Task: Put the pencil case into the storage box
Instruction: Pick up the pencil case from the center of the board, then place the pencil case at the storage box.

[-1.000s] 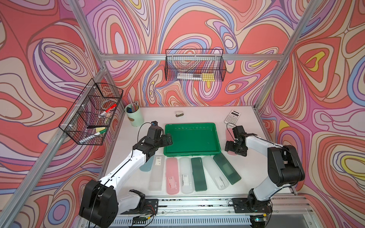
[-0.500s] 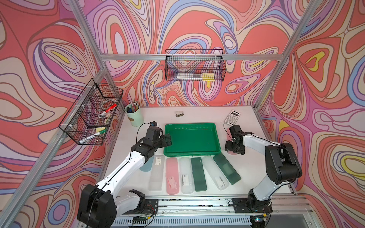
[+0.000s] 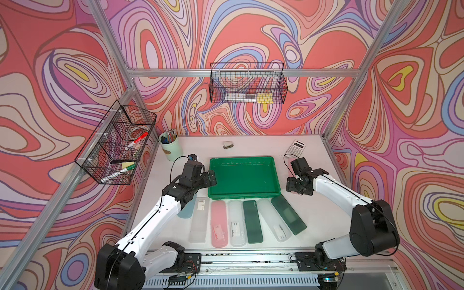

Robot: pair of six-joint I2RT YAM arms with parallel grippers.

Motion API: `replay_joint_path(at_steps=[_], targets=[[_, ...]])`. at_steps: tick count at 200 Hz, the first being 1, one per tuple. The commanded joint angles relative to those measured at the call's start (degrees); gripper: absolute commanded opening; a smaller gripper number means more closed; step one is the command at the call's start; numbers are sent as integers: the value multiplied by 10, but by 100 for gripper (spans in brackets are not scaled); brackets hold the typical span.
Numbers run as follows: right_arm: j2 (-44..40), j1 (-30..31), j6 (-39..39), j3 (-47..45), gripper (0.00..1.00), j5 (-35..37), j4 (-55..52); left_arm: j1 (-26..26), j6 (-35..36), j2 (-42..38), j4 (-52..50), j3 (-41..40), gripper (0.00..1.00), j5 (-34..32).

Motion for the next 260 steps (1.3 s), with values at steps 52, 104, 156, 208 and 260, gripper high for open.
replay_joint_path(at_steps=[52, 104, 156, 208, 260], targets=[[-74, 73, 54, 101, 61, 9, -99, -8, -7, 5, -16, 37, 99, 7], [-27, 169, 108, 143, 61, -19, -56, -8, -8, 38, -6, 54, 99, 2], [71, 213, 140, 133, 60, -40, 37, -8, -31, 49, 8, 57, 99, 29], [134, 214, 146, 118, 60, -25, 68, -9, -23, 51, 1, 56, 99, 33], [176, 214, 156, 100, 61, -3, 92, -8, -15, 54, 1, 54, 99, 31]])
